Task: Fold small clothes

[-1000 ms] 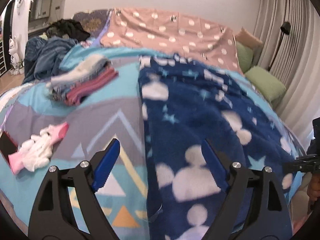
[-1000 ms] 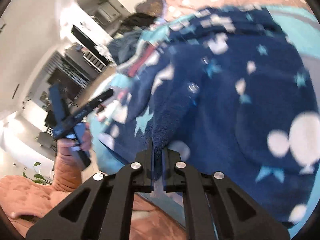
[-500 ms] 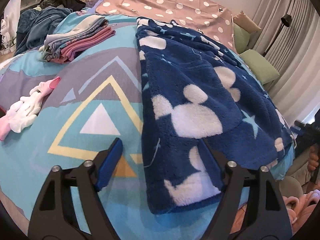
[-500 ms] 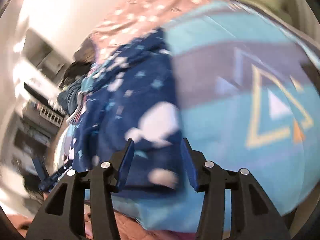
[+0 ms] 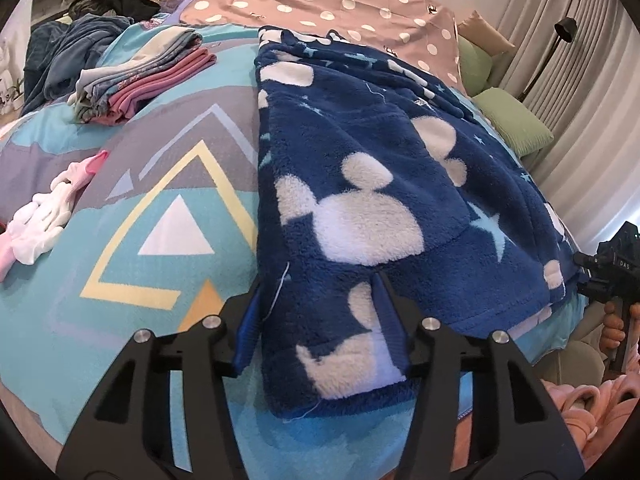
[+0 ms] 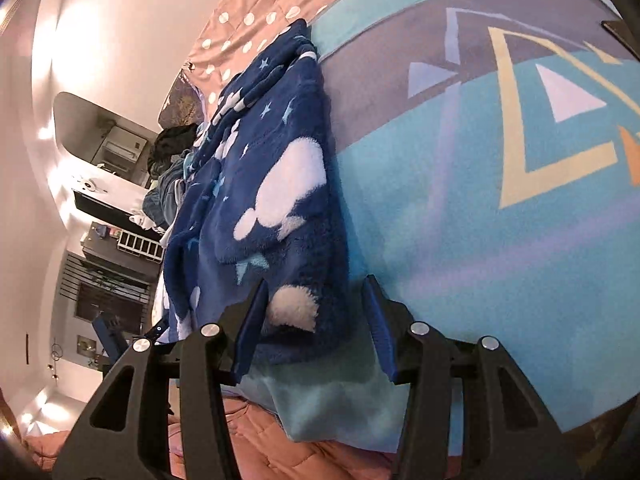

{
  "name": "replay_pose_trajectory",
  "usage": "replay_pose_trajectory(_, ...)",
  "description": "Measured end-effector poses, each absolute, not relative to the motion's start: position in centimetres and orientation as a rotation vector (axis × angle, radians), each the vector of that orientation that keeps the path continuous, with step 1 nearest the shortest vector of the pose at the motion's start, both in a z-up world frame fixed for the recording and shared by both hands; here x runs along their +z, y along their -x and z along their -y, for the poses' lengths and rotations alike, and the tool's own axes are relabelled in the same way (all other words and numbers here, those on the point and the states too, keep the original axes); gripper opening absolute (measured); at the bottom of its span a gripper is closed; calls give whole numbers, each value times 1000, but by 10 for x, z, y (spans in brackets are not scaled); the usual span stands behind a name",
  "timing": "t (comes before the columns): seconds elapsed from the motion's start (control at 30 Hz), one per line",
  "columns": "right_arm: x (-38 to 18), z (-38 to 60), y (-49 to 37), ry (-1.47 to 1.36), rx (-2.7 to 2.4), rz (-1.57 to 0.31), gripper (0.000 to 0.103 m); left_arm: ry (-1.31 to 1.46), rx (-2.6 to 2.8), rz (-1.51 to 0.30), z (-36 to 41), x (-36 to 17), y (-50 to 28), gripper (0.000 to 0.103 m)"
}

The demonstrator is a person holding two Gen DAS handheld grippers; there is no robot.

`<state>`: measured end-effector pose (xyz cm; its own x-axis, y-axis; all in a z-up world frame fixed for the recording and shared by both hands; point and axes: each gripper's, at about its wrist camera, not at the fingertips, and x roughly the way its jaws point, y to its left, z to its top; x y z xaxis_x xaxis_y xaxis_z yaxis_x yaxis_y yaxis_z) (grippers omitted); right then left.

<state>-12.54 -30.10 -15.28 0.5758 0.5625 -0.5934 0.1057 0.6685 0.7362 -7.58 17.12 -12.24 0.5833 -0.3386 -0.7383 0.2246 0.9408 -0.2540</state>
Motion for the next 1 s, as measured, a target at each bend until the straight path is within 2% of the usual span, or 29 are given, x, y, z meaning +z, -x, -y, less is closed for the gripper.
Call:
replay_pose_trajectory(0.2, -162, 320, 127, -948, 380, -941, 50, 144, -336, -900, -170, -124, 75, 56)
replay_pose_trajectory(0.5, -152, 304, 132, -875, 418, -977, 48, 171, -407, -982, -177, -120, 85, 57)
replay_pose_trajectory(0.53, -152, 304, 128, -873, 429, -973, 48, 172, -425, -982, -178, -123, 82, 58)
replay_pose_trajectory(0.6, -154, 305, 116, -904, 458, -956, 47, 191, -465, -961, -176, -124, 77, 74)
replay_pose_trajectory(0.67, -155, 307, 106, -928, 476, -945, 47, 191, -498, -936, -168, -125, 71, 81)
replay_pose_trajectory(0.77, -151, 301, 103, -912, 451, -934, 47, 155, -481, -908, -157, -124, 67, 80)
replay_pose_trajectory(0.83, -147, 296, 111, -879, 432, -922, 47, 178, -477, -913, -160, -122, 71, 72)
replay_pose_trajectory(0.87, -146, 295, 117, -877, 428, -923, 47, 197, -484, -923, -164, -120, 74, 63)
replay_pose_trajectory(0.9, -146, 293, 120, -878, 430, -924, 47, 211, -489, -931, -167, -120, 76, 60)
replay_pose_trajectory(1.0, -147, 287, 125, -858, 458, -931, 47, 229, -507, -954, -173, -122, 82, 59)
